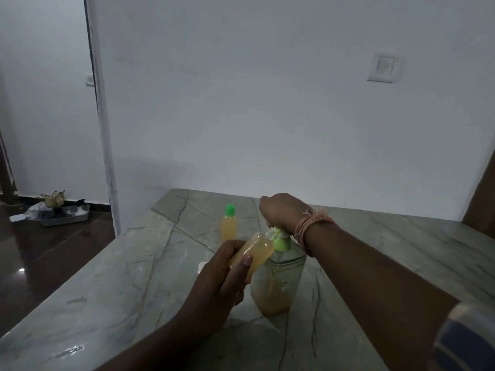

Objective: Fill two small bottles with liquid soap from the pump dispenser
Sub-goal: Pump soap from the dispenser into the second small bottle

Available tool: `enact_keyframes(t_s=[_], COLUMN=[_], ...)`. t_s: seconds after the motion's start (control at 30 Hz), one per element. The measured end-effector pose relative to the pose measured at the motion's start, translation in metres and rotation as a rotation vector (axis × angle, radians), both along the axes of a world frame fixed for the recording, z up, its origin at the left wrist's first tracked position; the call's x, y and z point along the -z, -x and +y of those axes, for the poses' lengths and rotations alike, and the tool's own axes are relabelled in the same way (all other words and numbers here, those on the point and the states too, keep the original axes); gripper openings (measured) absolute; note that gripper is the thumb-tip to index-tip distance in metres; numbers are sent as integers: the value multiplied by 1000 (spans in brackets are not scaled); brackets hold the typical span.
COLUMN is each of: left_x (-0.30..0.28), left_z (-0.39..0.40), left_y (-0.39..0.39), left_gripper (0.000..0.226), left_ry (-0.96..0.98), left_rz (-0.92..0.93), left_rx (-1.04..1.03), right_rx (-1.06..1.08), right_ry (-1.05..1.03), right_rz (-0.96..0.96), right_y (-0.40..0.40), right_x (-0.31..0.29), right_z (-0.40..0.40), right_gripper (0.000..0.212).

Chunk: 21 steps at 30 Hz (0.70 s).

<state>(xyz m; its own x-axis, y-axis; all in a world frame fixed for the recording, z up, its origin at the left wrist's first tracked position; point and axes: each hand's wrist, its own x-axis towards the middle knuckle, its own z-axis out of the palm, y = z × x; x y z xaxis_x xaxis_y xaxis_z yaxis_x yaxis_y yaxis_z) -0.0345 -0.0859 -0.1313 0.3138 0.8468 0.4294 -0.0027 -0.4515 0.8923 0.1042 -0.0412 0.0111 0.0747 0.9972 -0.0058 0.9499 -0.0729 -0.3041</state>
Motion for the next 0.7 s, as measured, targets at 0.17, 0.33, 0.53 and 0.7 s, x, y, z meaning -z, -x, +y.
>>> enact_keyframes(t_s=[0.17,0.33,0.53,0.7], left_x=[-1,1,-3,-3], left_z=[1,3,-2,-1], left_y=[0,-1,-2,0], left_gripper=[39,28,34,39], left_ry=[-17,-22,-7,-6], left_rz=[-11,-12,-34,-54], left_rx=[7,-7,6,0], right_rx=[37,173,140,60], right_ry=[-41,-116,-32,55], right_rz=[84,205,320,233], right_y=[-2,-4,-8,-14], right_x=[1,11,-2,-17], right_z=[11,10,1,-6], right_gripper=[43,46,52,38])
